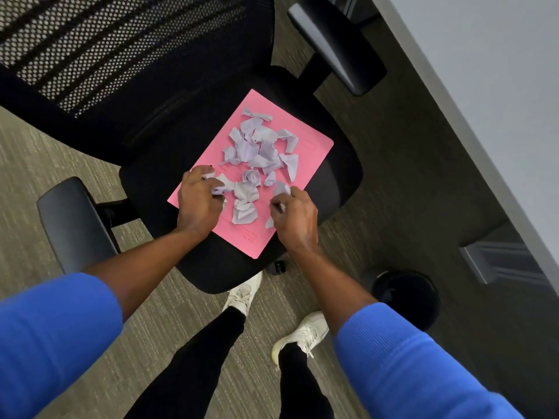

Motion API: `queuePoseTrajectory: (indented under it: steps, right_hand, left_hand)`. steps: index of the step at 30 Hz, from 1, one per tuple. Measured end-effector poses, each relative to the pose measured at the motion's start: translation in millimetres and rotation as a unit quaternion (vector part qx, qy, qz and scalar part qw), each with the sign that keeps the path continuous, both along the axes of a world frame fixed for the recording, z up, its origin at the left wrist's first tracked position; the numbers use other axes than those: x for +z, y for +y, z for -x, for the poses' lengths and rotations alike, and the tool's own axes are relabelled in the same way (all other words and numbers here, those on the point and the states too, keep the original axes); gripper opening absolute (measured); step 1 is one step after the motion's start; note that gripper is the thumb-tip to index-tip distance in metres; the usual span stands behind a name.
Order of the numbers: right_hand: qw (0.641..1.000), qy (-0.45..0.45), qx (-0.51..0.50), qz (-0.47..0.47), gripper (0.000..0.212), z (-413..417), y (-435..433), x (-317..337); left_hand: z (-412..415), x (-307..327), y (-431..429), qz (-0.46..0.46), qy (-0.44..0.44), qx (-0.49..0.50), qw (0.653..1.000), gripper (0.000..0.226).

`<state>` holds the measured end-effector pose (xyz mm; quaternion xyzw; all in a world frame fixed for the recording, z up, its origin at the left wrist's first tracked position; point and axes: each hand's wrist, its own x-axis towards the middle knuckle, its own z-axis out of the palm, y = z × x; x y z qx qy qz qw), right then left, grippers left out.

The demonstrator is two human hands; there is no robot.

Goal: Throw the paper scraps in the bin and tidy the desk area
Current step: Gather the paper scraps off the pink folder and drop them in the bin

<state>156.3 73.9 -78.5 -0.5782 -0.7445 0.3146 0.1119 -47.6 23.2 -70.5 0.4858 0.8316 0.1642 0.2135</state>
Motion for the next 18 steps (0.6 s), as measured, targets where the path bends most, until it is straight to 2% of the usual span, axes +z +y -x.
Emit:
queuePoseTrajectory:
  steps: [4,12,18]
  right_hand:
    - [0.998,0.023,-0.058,0.004,0.013,-27.2,-12.2,10.8]
    - [0.985,0.035,-0.167,0.028,0.013,-114.5,-48.3,21.9]
    - [0.963,0.044,-0.264,0.042,0.011,-196.0,-82.0,10.7]
  left_hand:
    - [-15.9,16.8,-0.9,-0.036,-0.006,0.007,0.999,0.023]
    - [-112.7,44.7,-8.2,-0.097,-0.103,-0.015,0.990,0.027]
    - [-212.3,35.4,-20.3,-0.078,-0.166,-0.066,0.981,0.033]
